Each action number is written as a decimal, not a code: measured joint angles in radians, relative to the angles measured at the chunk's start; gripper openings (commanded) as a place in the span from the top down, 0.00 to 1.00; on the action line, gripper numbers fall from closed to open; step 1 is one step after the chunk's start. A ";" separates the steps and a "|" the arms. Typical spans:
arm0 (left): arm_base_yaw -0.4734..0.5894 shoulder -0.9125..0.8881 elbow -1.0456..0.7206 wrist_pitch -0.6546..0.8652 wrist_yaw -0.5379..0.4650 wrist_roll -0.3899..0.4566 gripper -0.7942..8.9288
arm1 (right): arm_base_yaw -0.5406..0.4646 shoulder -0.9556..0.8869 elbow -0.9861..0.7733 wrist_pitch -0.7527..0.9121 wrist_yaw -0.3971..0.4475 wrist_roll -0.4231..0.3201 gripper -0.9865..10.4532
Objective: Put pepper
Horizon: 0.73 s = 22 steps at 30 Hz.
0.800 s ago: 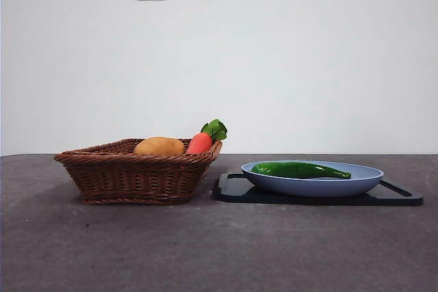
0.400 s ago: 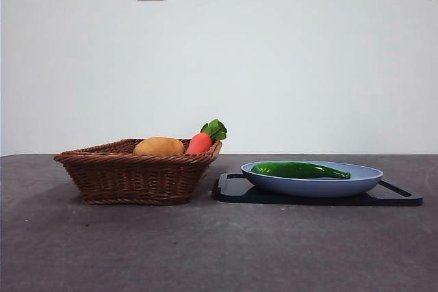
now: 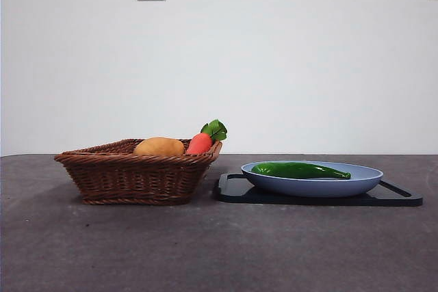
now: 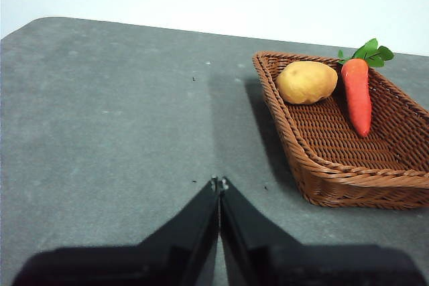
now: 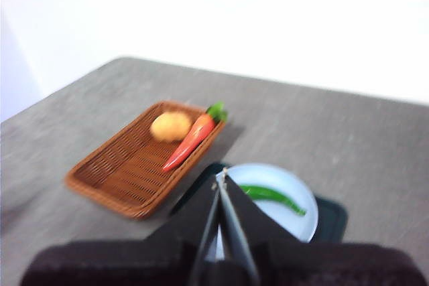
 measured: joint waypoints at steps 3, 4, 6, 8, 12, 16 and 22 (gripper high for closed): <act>0.000 0.000 0.000 0.000 0.000 0.000 0.91 | -0.010 -0.098 -0.188 0.173 0.000 0.001 0.90; 0.000 0.000 0.000 0.000 0.000 0.000 0.91 | -0.010 -0.126 -0.245 0.227 0.000 0.005 0.90; 0.000 0.000 0.000 0.000 0.000 0.000 0.91 | -0.010 -0.190 -0.368 0.352 0.000 0.019 0.90; 0.000 0.000 0.000 0.000 0.000 0.000 0.91 | -0.010 -0.246 -0.486 0.464 0.019 0.035 0.90; 0.000 0.000 0.000 0.000 0.000 0.000 0.91 | -0.010 -0.331 -0.658 0.552 0.088 0.061 0.90; 0.000 0.000 0.000 0.000 0.000 0.000 0.91 | -0.010 -0.412 -0.793 0.574 0.153 0.088 0.90; 0.000 0.000 0.000 0.000 0.000 0.000 0.91 | -0.010 -0.462 -0.891 0.578 0.182 0.103 0.90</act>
